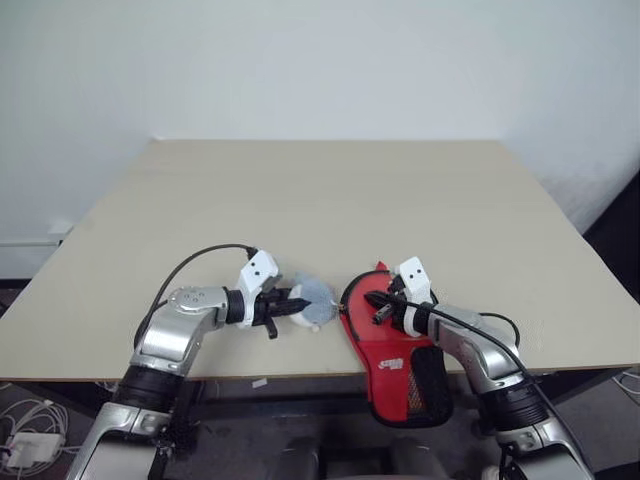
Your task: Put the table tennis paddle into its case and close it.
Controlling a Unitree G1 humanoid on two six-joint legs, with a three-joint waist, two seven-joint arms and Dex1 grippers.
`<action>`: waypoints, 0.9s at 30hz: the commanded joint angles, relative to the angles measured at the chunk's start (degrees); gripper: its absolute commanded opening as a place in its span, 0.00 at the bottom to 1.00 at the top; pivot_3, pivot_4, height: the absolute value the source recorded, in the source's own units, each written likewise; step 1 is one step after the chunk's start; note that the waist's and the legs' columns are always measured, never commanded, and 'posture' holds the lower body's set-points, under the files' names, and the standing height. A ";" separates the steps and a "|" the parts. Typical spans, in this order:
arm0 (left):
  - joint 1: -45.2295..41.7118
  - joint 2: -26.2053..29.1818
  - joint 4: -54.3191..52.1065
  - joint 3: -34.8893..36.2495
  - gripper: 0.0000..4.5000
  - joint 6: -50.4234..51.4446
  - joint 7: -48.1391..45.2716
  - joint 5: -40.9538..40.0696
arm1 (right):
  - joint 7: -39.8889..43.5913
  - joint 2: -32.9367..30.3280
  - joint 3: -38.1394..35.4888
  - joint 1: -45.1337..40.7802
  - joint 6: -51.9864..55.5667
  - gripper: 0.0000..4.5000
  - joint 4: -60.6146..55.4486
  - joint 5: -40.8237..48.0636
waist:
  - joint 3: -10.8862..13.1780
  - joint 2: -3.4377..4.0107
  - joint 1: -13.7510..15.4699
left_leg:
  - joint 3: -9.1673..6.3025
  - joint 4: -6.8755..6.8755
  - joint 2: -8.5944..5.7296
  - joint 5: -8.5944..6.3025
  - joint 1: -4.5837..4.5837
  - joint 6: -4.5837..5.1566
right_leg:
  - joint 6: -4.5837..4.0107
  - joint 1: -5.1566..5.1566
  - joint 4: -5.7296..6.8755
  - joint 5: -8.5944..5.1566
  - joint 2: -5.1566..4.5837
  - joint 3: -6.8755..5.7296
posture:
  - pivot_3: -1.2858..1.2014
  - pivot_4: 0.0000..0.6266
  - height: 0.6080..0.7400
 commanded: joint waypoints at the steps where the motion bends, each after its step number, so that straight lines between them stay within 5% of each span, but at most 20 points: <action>1: -4.23 0.54 2.74 1.69 0.21 -2.33 1.07 1.40 | 0.22 -0.09 0.67 0.78 -0.03 0.00 2.85 -1.28 | -0.06 -0.08 0.00 | -0.01 0.00 0.00 0.00 0.01 0.00 | 0.00 0.01 0.00 0.00 0.00 -0.01 | 0.52 0.00 0.96; 27: -23.69 -2.26 27.25 -7.77 0.21 -16.60 -10.72 13.48 | 1.10 -0.61 1.62 2.44 0.07 0.00 1.40 -3.15 | -0.14 -0.21 0.04 | -0.06 0.02 -0.03 0.00 -0.04 0.00 | 0.24 0.07 -0.04 -0.14 0.01 -0.07 | 0.52 0.00 0.96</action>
